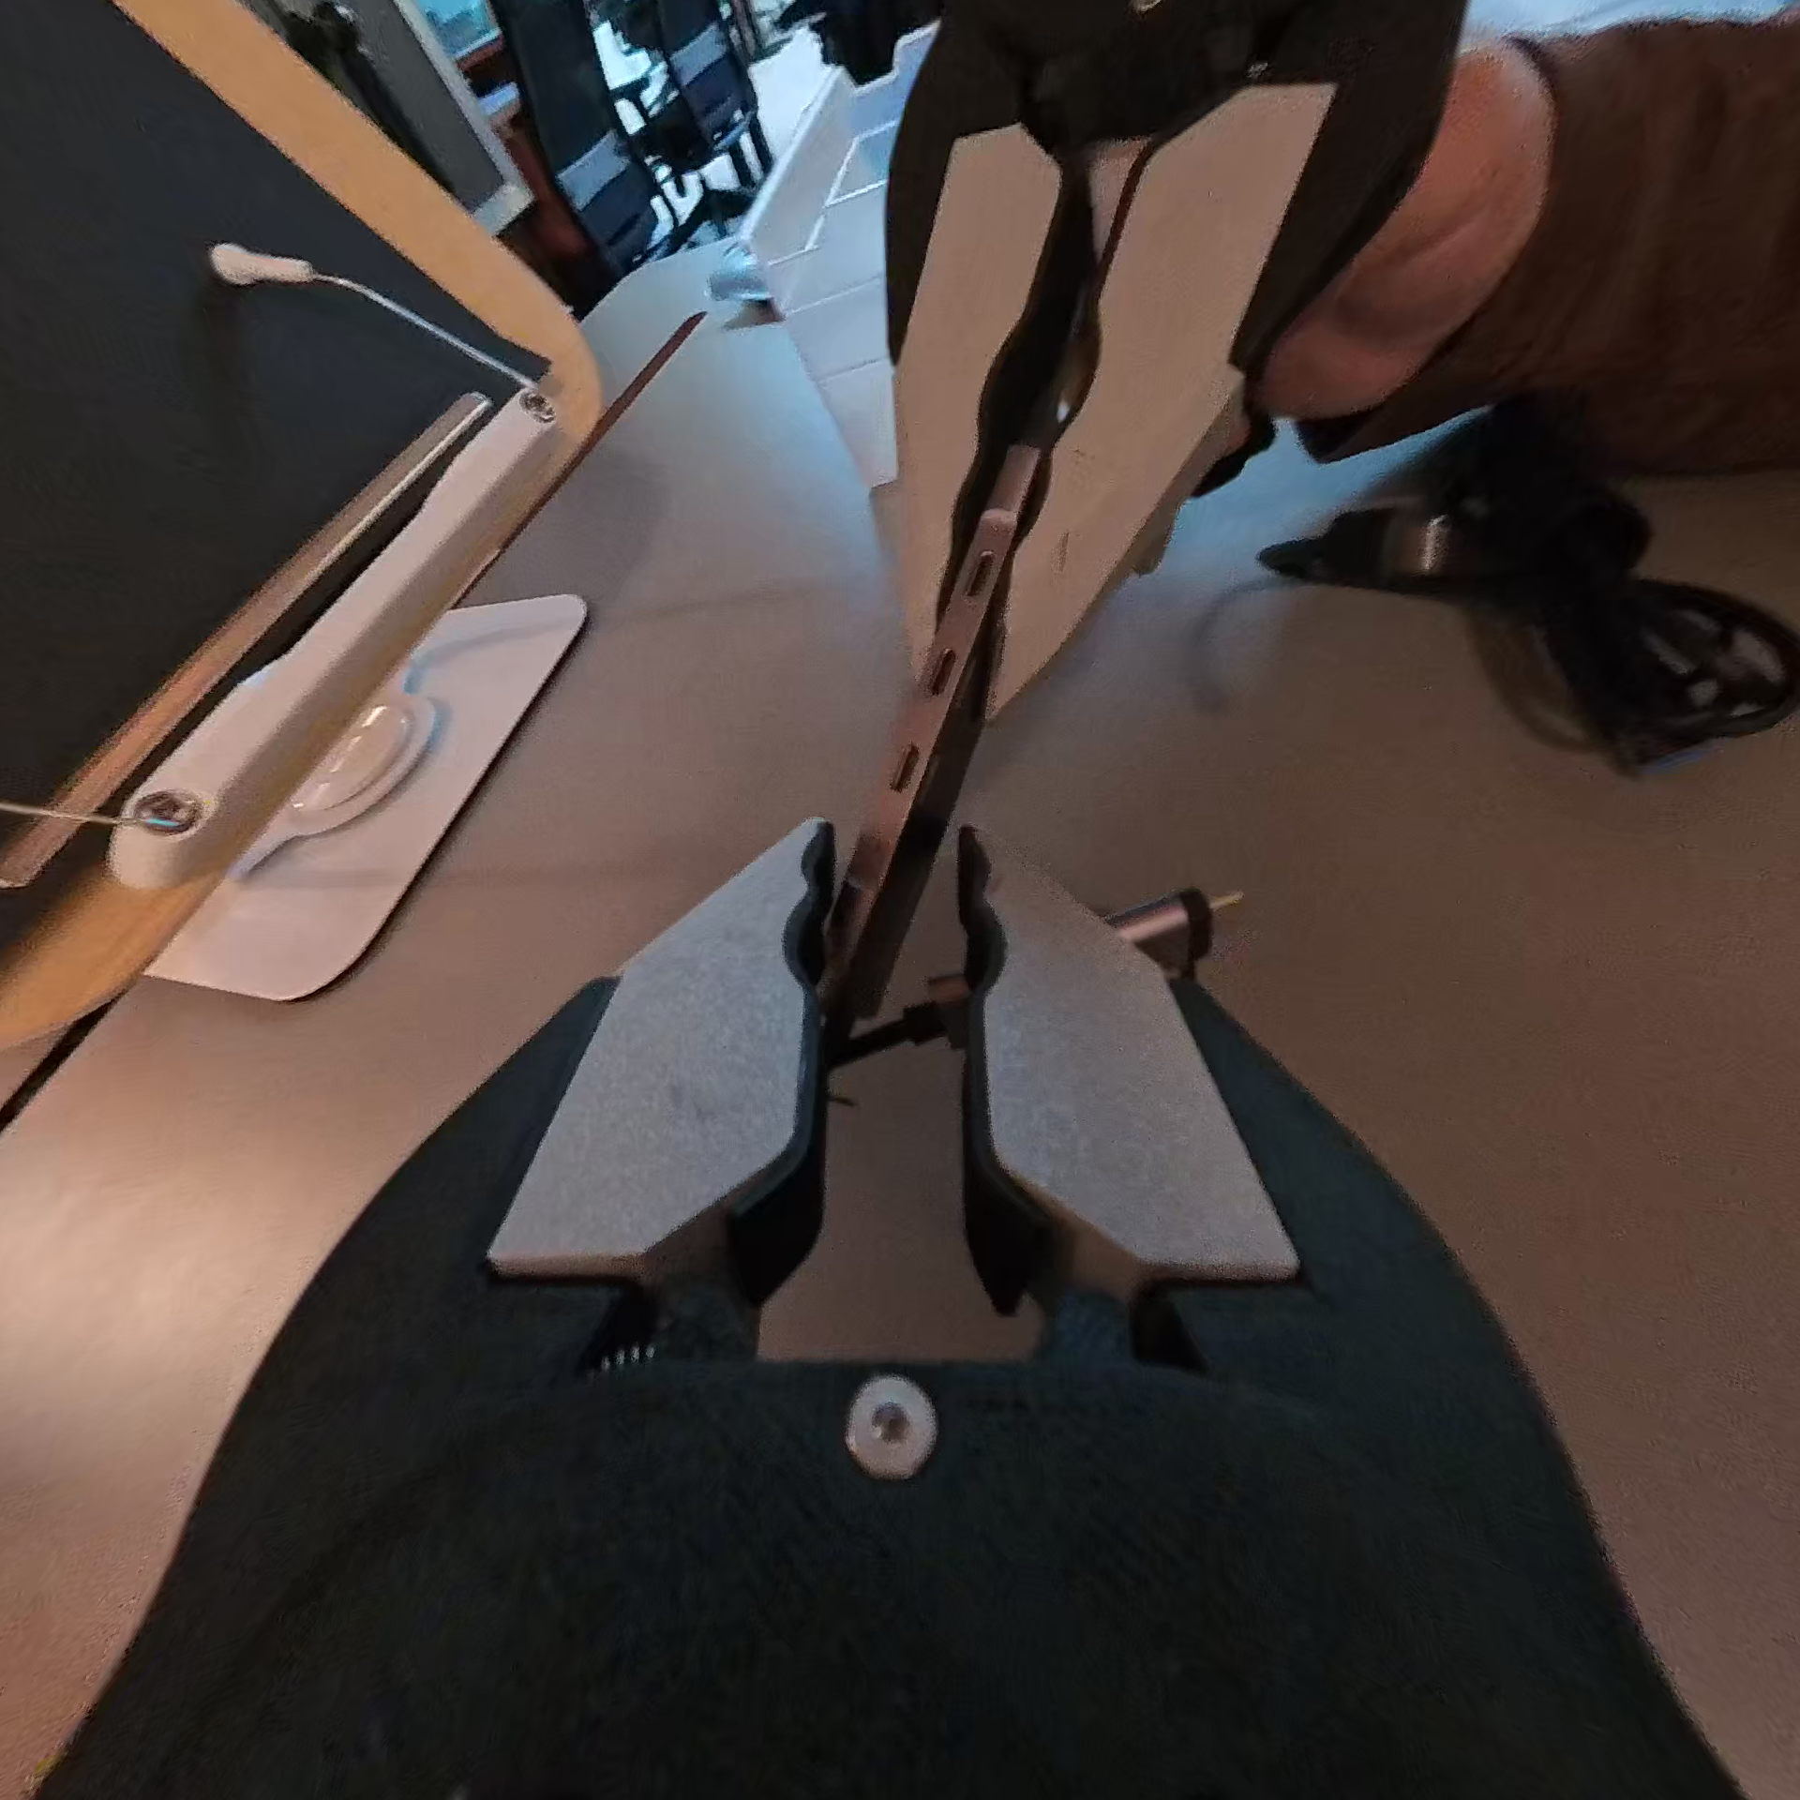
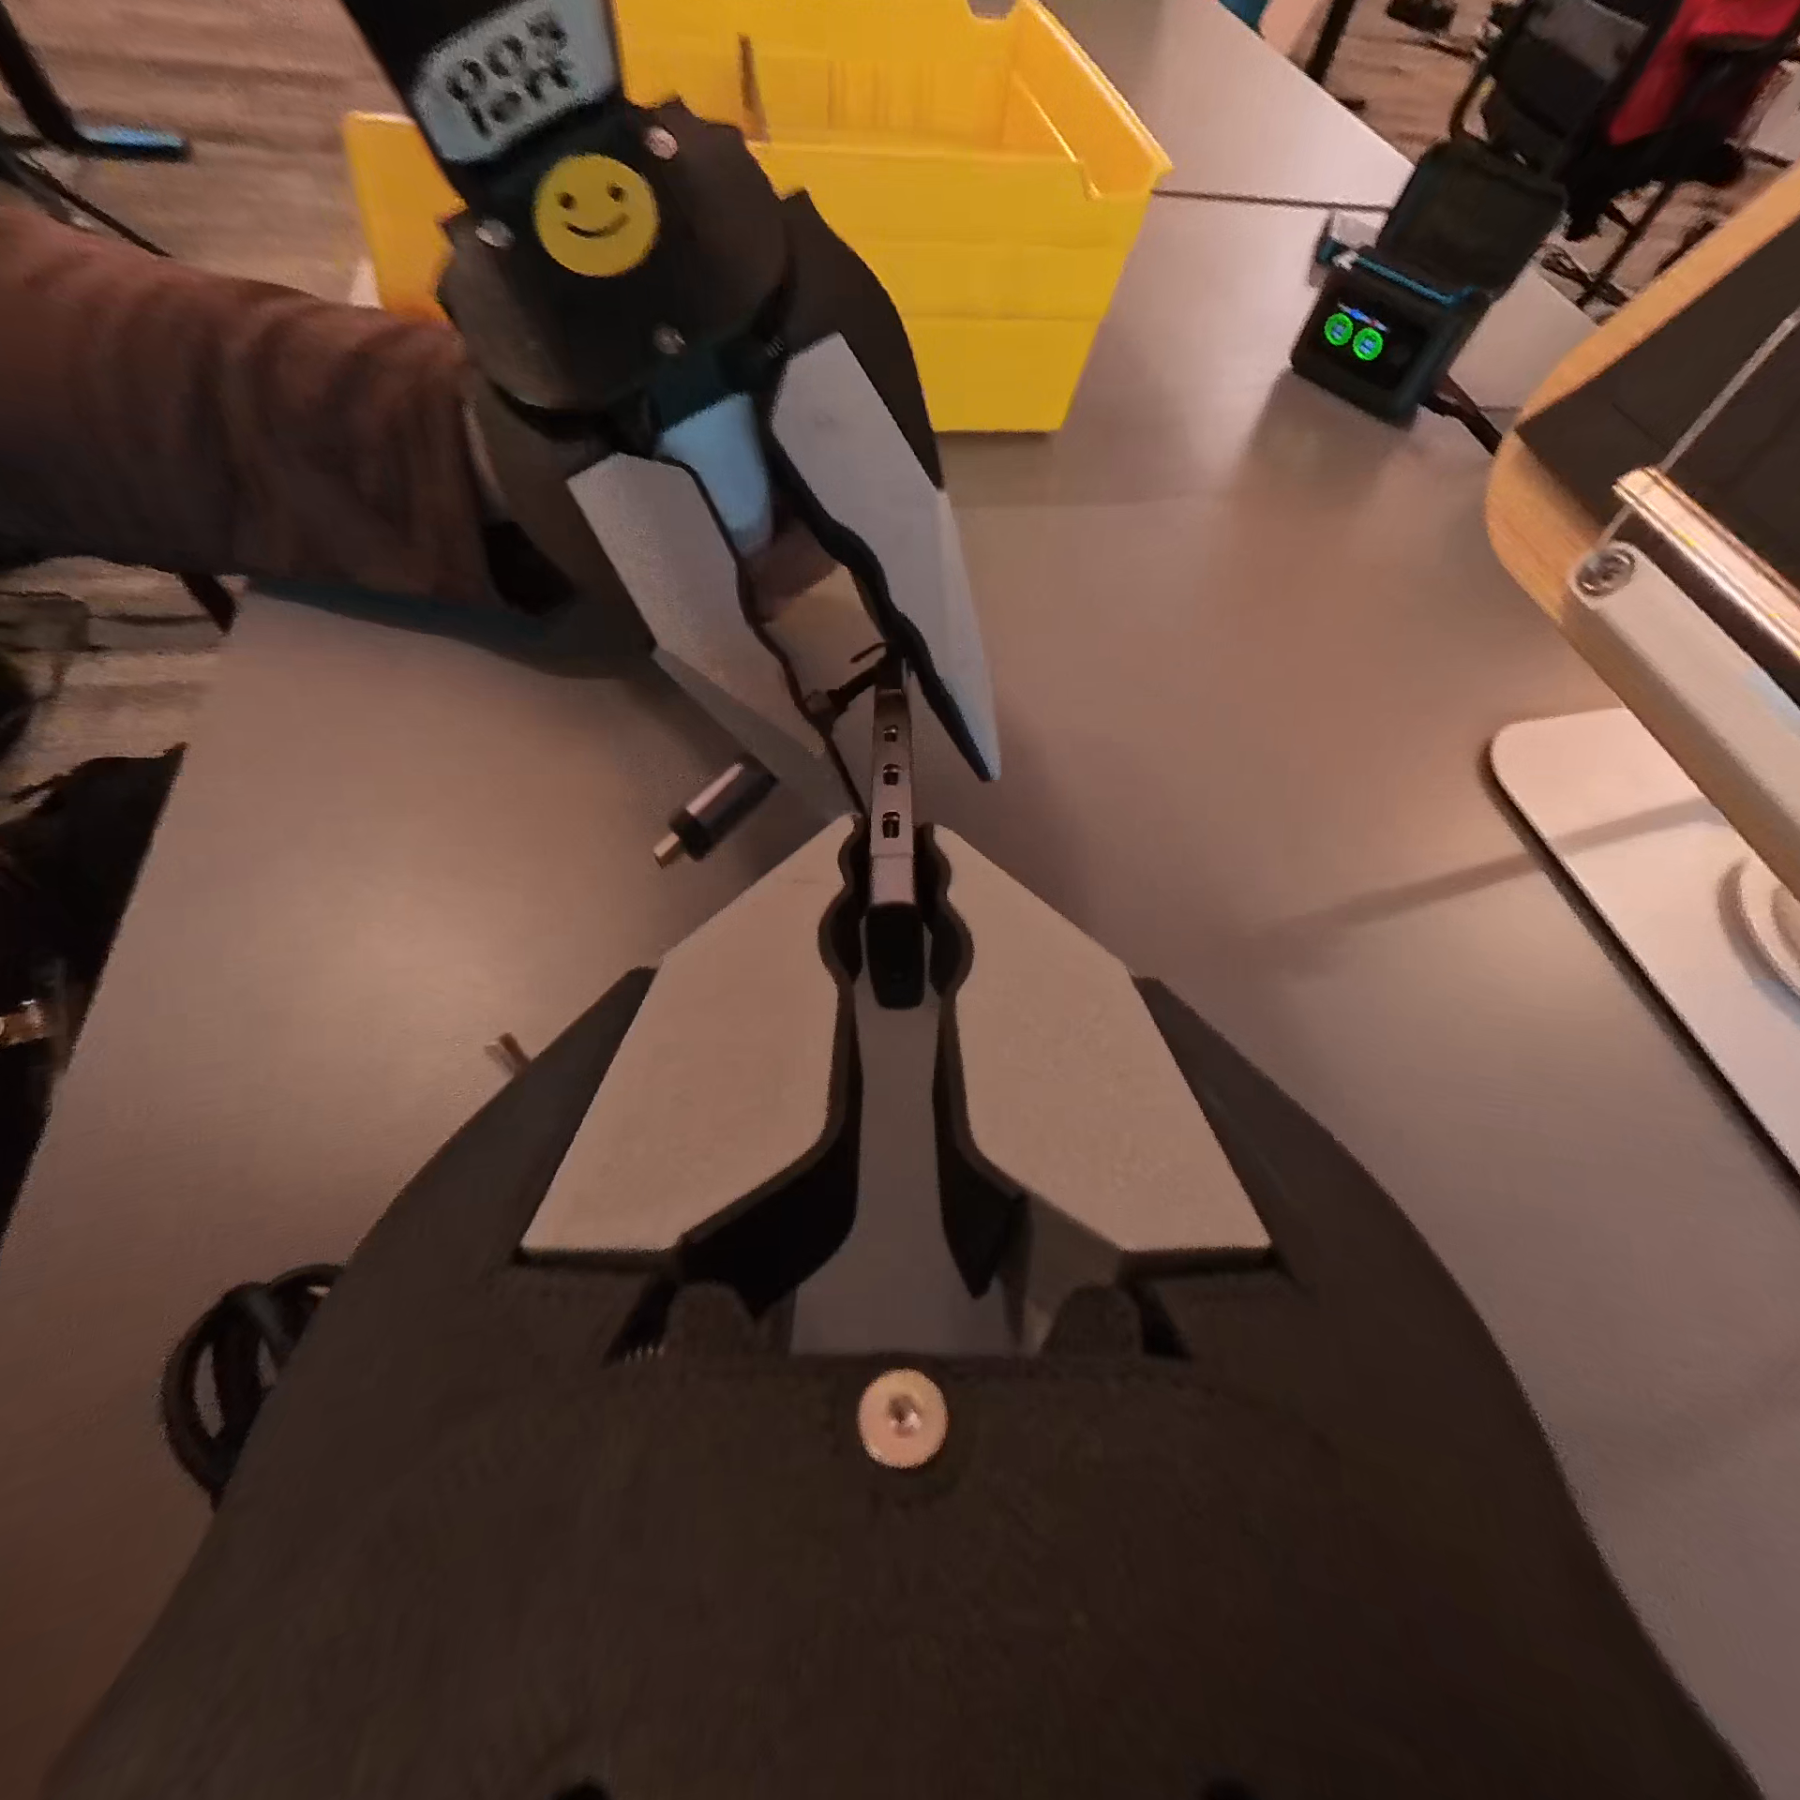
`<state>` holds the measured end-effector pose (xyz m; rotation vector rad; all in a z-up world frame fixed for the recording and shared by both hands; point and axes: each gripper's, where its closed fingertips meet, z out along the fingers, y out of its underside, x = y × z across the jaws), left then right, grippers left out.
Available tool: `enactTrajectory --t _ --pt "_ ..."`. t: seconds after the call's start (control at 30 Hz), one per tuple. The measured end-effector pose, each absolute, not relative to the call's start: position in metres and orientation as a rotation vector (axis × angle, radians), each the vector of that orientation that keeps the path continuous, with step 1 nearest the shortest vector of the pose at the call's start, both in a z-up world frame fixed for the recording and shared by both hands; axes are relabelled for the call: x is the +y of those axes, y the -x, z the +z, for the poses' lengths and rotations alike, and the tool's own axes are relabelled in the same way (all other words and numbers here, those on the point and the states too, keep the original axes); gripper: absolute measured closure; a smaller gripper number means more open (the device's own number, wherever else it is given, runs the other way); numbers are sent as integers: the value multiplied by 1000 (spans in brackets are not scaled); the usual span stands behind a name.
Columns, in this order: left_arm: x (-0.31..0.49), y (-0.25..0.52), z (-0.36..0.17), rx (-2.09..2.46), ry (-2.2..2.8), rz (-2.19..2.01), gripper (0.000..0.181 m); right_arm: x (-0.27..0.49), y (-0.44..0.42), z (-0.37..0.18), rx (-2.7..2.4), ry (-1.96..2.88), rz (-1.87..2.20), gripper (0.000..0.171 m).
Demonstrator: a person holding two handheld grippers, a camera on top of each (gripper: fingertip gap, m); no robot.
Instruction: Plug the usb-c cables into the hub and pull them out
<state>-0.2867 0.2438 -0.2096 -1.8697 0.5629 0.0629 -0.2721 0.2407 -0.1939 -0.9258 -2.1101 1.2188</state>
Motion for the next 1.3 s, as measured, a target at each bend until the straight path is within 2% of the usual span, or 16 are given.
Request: enactTrajectory --t 0.07,0.1,0.17,0.67,0.77,0.97,1.13,1.2,1.23,1.3 --pt "242 280 -211 592 1867 18 157 236 270 -192 -2118 896 1256 165" --pt "240 276 -209 634 1855 30 165 233 268 -191 -2119 886 1280 165" --pt "237 274 -203 700 1807 114 168 231 266 -185 -2109 871 1339 165" --pt "232 266 -178 665 1701 48 167 227 261 -163 -2019 819 1519 165" --pt "230 271 -190 709 1779 122 173 230 264 -179 -2090 847 1391 158" --pt "235 290 -213 720 1909 306 174 254 277 -215 -2134 974 997 157" --pt "236 302 -226 744 1989 449 174 257 284 -220 -2117 926 818 142" --pt "237 301 -230 754 2008 446 175 261 288 -220 -2085 901 728 131" --pt "237 301 -232 756 2015 450 175 260 288 -221 -2086 882 697 131" --pt "237 301 -233 756 2022 446 175 255 287 -223 -2103 830 656 142"
